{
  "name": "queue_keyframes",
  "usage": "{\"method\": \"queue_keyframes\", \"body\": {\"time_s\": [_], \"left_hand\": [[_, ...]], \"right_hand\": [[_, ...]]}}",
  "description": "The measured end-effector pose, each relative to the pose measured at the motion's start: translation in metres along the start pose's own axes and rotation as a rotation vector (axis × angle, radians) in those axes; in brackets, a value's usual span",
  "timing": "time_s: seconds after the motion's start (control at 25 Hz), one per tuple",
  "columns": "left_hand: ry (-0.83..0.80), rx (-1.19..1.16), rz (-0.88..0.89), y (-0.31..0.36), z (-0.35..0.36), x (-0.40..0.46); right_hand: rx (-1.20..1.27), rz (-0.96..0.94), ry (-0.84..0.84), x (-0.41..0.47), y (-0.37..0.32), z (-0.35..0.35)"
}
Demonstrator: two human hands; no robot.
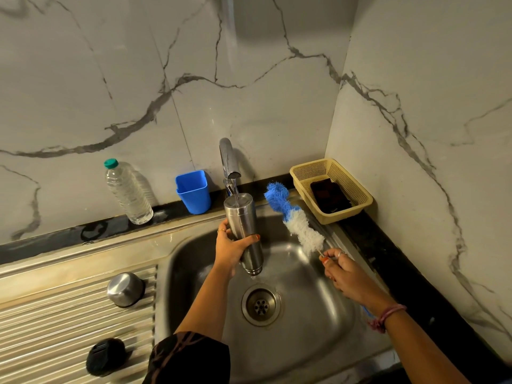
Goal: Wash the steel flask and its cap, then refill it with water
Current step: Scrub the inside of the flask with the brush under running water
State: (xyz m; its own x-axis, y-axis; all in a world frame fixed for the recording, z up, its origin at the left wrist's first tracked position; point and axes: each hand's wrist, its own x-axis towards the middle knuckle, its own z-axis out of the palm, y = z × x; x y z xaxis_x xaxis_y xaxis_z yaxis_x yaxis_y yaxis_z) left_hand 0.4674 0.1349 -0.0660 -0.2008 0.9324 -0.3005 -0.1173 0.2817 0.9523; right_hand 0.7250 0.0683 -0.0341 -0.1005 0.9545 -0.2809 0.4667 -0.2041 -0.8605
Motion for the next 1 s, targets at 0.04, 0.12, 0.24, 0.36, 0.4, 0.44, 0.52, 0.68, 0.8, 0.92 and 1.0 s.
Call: {"method": "queue_keyframes", "body": {"time_s": [0.04,0.12,0.24,0.36,0.4,0.44,0.52,0.68,0.8,0.92,1.0], "left_hand": [[0.001,0.002,-0.002,0.001,-0.001,0.001],[-0.001,0.025,0.0,0.002,-0.003,0.004],[-0.012,0.1,0.024,0.007,-0.003,0.009],[-0.015,0.153,0.039,0.013,-0.002,0.015],[-0.016,0.169,0.044,0.014,-0.002,0.018],[-0.023,0.186,0.052,0.015,-0.003,0.02],[-0.054,0.206,0.081,0.018,-0.004,0.026],[-0.146,0.285,0.097,0.025,-0.006,0.039],[-0.164,0.323,0.059,0.025,-0.006,0.048],[-0.177,0.346,0.059,0.025,-0.005,0.052],[-0.187,0.345,0.053,0.025,-0.006,0.053]], "right_hand": [[0.014,-0.001,0.0,0.0,-0.001,0.001],[0.031,-0.001,0.005,0.0,-0.002,0.002],[0.038,-0.005,0.013,0.001,-0.004,0.003],[0.041,-0.004,0.024,0.006,-0.004,0.004],[0.038,-0.002,0.028,0.008,-0.004,0.005],[0.035,-0.001,0.031,0.01,-0.003,0.005],[0.034,-0.006,0.035,0.013,-0.002,0.006],[0.023,0.003,0.041,0.018,0.0,0.007],[0.006,0.002,0.047,0.023,0.001,0.008],[0.016,0.008,0.053,0.026,0.001,0.007],[0.017,0.014,0.055,0.028,0.002,0.006]]}}
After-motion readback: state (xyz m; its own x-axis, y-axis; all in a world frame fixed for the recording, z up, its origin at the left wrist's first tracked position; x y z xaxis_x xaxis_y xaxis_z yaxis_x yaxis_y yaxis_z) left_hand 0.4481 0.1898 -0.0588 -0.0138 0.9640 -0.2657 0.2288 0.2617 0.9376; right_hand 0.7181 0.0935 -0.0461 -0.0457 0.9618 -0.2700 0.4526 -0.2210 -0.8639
